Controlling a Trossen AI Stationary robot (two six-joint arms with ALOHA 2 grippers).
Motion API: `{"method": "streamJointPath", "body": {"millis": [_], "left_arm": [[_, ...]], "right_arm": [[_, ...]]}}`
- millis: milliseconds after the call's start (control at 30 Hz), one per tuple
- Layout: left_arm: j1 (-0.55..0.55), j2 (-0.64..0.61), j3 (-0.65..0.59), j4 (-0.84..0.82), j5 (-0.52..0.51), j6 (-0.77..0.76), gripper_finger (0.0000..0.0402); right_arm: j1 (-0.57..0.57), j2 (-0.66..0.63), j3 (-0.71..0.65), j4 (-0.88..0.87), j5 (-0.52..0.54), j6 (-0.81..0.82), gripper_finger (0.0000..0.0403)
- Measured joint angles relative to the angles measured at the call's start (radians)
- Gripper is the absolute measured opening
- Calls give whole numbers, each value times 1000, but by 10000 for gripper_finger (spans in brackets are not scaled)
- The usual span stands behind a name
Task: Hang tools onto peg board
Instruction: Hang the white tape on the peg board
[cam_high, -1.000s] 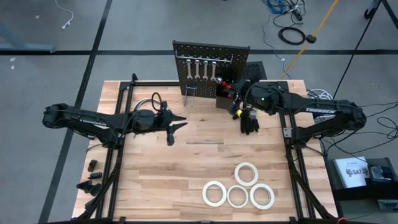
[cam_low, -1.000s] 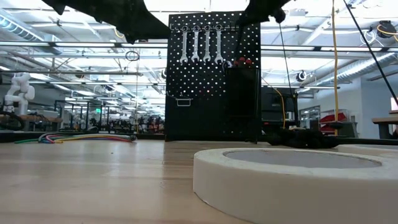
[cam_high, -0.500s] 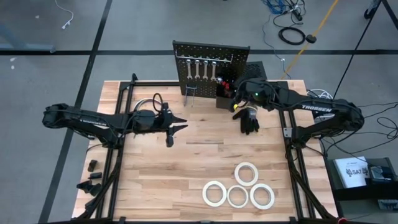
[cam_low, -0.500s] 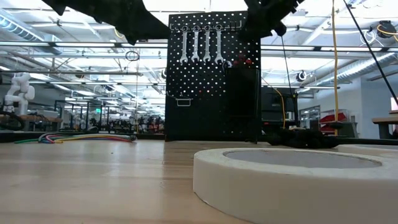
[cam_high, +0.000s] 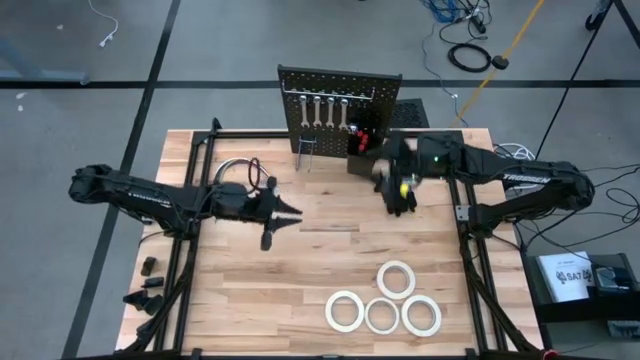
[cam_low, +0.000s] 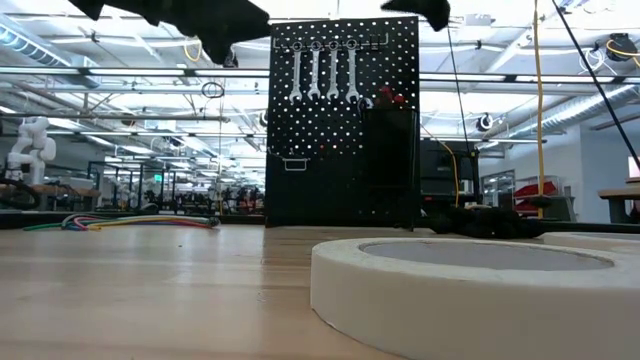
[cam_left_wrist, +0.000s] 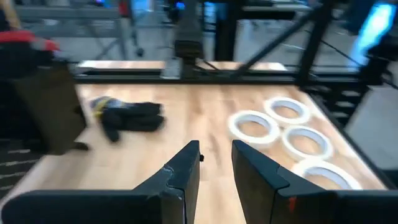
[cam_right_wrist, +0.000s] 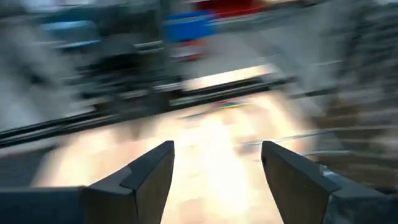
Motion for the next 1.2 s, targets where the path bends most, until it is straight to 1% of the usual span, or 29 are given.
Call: {"method": "streamJointPath", "body": {"millis": [100, 133, 167, 200, 300, 367, 433, 533, 700, 767, 833, 867, 933, 1100, 1200], "left_arm": [[-52, 23, 0, -3, 34, 15, 96], [-74, 37, 0, -3, 46, 23, 96], [-97, 52, 0, -4, 56, 26, 96], [-118, 74, 0, -1, 57, 27, 96], [-177, 138, 0, 25, 58, 27, 96], [-208, 182, 0, 55, 57, 27, 96], [-237, 224, 0, 84, 56, 12, 96], [-278, 281, 0, 161, 56, 0, 96], [-334, 357, 0, 251, 56, -32, 96], [-348, 379, 0, 266, 55, -51, 96], [-362, 397, 0, 265, 52, -62, 96], [-369, 404, 0, 267, 50, -73, 96], [-378, 415, 0, 275, 50, -86, 96], [-392, 429, 0, 311, 50, -102, 96], [-391, 429, 0, 336, 50, -95, 96]], "right_arm": [[93, 26, -33, 9, -245, 33, 230], [133, 42, -47, 9, -296, 38, 228], [176, 60, -62, 12, -304, 60, 226], [218, 78, -78, 16, -284, 93, 223], [332, 152, -105, 55, -175, 184, 216], [398, 221, -105, 81, -150, 231, 213], [450, 293, -108, 129, -151, 279, 213], [501, 389, -108, 194, -145, 377, 212], [553, 520, -107, 176, -49, 604, 212], [577, 561, -93, 175, -14, 644, 212], [605, 597, -58, 163, 40, 647, 212], [617, 607, -32, 140, 56, 648, 212], [630, 616, 32, 28, 64, 675, 212], [662, 606, 161, -428, 68, 808, 212], [696, 565, 179, -633, 70, 914, 212]]}}
